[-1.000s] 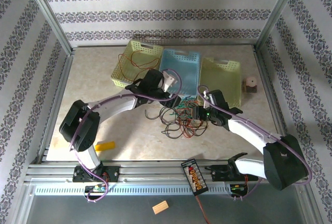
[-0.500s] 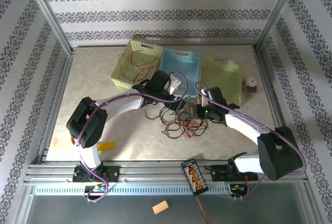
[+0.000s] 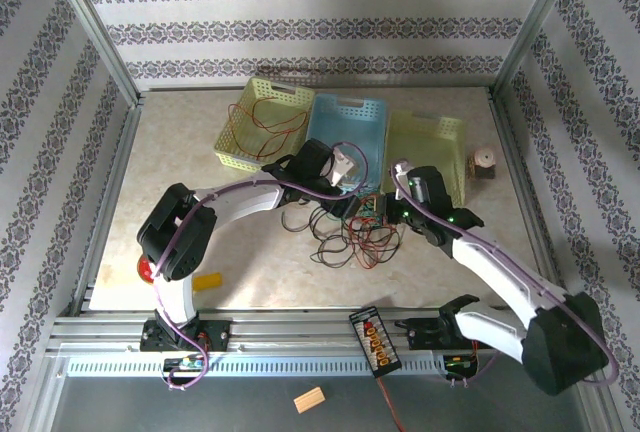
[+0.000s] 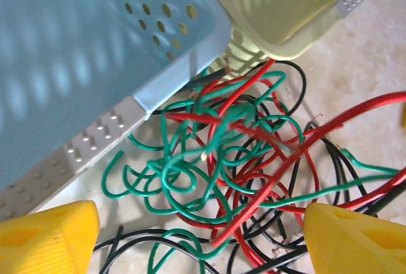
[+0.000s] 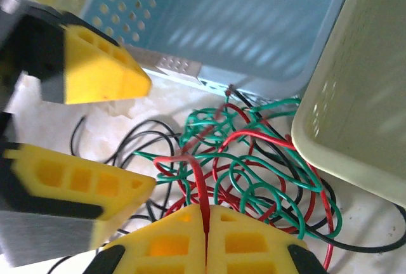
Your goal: Untangle the cables
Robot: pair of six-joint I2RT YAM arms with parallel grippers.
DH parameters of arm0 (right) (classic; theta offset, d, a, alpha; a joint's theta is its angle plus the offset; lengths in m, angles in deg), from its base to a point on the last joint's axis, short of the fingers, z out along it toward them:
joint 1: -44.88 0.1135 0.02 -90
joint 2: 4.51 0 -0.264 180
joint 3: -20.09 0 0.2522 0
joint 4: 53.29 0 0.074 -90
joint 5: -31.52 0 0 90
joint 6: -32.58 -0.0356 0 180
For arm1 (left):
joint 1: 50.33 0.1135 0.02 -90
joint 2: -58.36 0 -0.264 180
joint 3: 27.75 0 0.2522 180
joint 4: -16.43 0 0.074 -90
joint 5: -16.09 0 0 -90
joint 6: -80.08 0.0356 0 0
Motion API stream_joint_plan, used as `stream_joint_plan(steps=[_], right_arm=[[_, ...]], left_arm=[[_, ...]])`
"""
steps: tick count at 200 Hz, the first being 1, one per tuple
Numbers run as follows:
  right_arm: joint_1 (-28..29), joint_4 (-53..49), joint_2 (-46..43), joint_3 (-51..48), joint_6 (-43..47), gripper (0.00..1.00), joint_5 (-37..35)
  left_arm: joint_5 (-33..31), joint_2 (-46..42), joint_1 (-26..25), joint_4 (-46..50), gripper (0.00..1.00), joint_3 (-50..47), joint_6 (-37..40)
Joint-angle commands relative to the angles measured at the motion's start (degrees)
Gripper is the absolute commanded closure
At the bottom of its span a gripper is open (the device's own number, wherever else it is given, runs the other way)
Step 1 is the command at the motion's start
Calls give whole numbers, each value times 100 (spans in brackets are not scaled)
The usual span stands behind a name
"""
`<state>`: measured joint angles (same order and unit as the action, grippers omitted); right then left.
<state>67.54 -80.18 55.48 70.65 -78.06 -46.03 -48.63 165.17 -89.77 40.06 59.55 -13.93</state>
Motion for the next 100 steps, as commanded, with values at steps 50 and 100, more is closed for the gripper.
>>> stream_joint_plan(steps=[50, 100], right_arm=[[24, -5, -551, 575, 219, 95, 388], [11, 18, -204, 759, 153, 95, 1092]], left_arm=[[514, -174, -116, -486, 17, -239, 102], [631, -825, -105, -450, 17, -321, 476]])
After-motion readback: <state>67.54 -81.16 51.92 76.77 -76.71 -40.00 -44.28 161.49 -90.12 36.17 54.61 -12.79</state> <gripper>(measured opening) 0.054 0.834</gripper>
